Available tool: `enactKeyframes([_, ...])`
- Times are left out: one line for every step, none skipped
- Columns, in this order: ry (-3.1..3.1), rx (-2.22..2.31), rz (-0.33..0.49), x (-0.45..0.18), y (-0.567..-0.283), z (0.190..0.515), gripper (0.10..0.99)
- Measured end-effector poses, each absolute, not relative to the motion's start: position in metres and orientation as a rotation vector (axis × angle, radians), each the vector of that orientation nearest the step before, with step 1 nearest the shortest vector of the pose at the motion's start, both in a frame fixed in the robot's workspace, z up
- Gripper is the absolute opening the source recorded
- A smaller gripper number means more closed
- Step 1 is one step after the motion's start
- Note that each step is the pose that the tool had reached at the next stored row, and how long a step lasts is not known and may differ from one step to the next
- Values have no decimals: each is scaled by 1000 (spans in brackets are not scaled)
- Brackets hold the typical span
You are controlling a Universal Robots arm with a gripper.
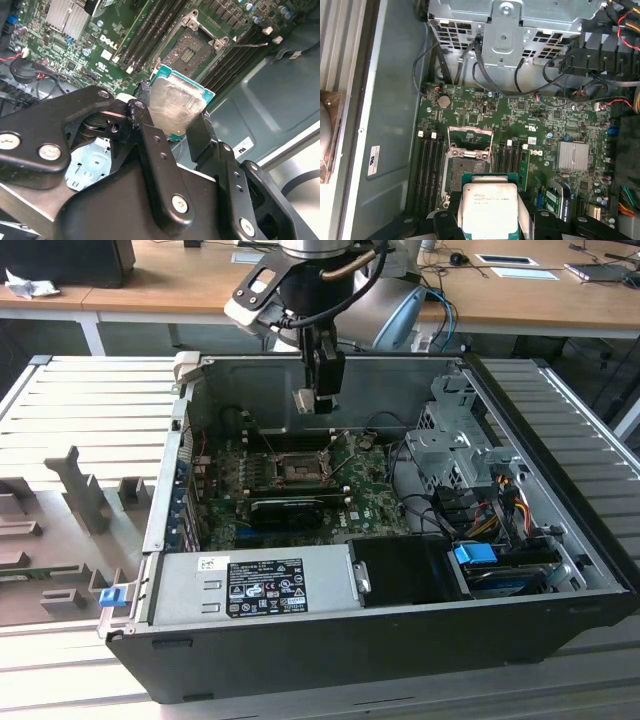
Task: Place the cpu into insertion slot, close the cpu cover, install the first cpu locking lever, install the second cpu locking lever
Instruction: 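Place the cpu into insertion slot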
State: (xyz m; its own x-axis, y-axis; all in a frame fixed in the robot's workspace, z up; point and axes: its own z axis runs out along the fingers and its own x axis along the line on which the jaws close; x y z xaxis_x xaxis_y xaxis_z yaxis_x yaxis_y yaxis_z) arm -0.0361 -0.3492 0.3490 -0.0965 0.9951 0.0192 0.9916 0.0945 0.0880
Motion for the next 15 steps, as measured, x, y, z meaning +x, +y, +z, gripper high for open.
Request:
enactKeyframes([2284,2088,121,-36,-349,349,529])
enactKeyframes([2277,2094,120,-36,-349,349,529])
enactKeyframes([2270,2102,120,-36,-349,348,529])
enactKeyframes([2264,2108,120,-36,-349,348,529])
enactKeyframes([2256,2116,120,-36,-349,348,529])
enactKeyframes([2250,2122,119,-36,-349,348,529])
enactKeyframes([2244,2129,119,-36,-349,348,529])
enactKeyframes([2239,2134,119,-36,-349,348,529])
enactKeyframes([2230,2143,119,-36,-349,347,529])
enactKeyframes([2218,2154,118,-36,-349,347,529])
enactKeyframes([2210,2162,118,-36,-349,347,529])
enactKeyframes([2201,2171,117,-36,-349,346,529])
enactKeyframes([2195,2177,117,-36,-349,346,529])
enactKeyframes([2190,2182,117,-36,-349,346,529])
enactKeyframes([2185,2186,117,-36,-349,346,529])
